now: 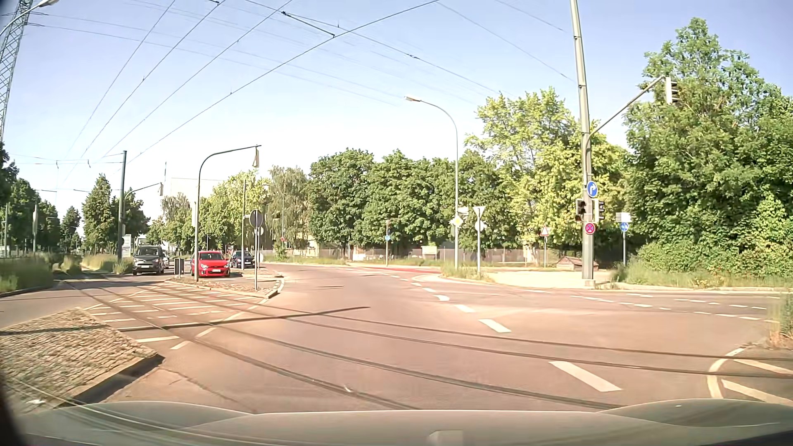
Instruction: Follow the waypoints while adhering to traffic rules and regulations
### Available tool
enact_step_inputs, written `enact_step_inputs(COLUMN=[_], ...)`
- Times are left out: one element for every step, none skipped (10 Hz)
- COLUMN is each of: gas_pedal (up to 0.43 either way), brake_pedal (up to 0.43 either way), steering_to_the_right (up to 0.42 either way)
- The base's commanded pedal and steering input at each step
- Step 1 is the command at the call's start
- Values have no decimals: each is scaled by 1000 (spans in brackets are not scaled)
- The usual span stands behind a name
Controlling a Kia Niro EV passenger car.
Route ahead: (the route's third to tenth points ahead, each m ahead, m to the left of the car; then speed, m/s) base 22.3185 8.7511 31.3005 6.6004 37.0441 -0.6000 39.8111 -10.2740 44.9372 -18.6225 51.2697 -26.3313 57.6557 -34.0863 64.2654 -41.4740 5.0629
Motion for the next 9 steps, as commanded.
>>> enact_step_inputs(gas_pedal=[0, 0, 0, 0, 28, 67, 98, 98, 98], brake_pedal=[0, 0, 0, 0, 0, 0, 0, 0, 0], steering_to_the_right=[-27, -27, -30, -34, -34, -38, -43, -45, -49])
